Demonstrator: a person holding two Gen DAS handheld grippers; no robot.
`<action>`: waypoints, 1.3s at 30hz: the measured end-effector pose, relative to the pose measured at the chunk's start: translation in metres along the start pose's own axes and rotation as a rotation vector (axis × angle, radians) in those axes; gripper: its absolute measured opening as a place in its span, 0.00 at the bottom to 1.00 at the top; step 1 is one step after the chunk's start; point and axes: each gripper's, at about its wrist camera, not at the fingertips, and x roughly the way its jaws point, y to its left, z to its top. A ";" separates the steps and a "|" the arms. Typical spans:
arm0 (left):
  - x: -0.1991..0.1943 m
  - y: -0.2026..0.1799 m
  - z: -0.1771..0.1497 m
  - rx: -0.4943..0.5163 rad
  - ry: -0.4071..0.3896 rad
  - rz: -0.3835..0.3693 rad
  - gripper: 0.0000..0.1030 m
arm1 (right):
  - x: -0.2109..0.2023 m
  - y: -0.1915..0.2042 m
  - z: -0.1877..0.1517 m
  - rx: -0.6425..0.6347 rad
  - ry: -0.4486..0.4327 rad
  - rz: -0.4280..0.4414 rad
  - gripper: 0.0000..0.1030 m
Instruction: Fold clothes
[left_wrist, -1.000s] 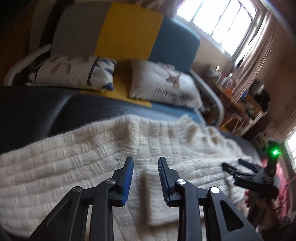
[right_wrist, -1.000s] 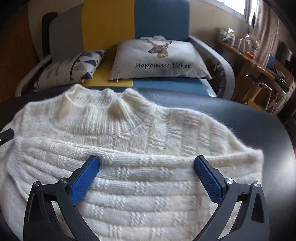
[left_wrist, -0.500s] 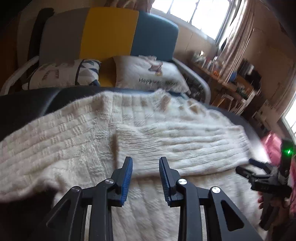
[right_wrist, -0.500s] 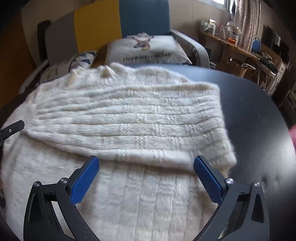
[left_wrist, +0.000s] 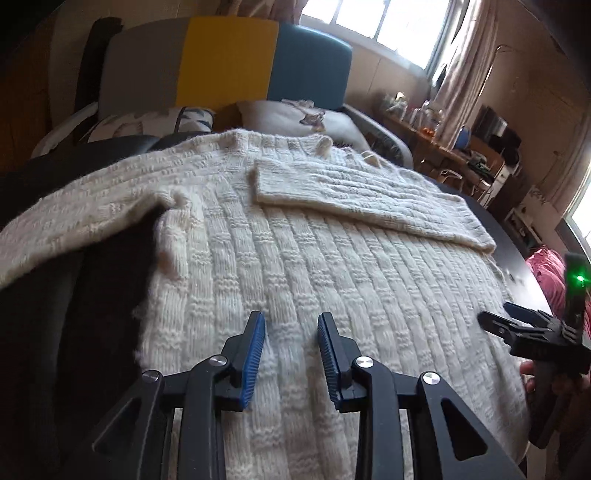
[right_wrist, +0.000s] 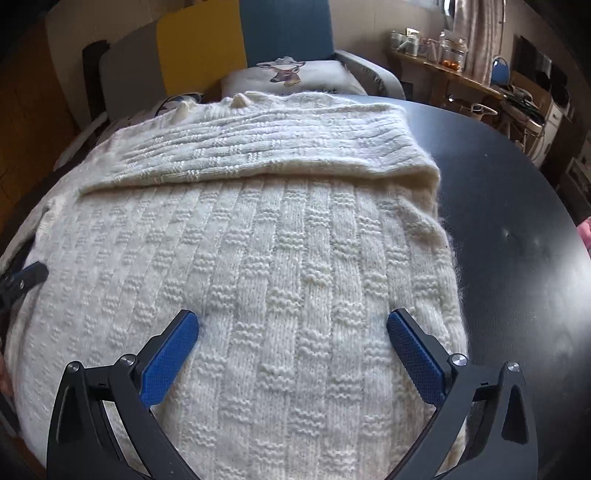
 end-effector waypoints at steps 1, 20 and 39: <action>0.001 0.002 0.000 -0.015 0.001 -0.009 0.30 | 0.001 0.000 0.001 -0.004 0.000 -0.002 1.00; 0.001 0.032 -0.006 -0.233 -0.041 -0.180 0.30 | -0.044 -0.077 0.015 0.182 -0.140 0.491 1.00; -0.001 0.037 -0.010 -0.261 -0.050 -0.212 0.30 | 0.013 -0.082 0.073 0.201 -0.078 0.357 1.00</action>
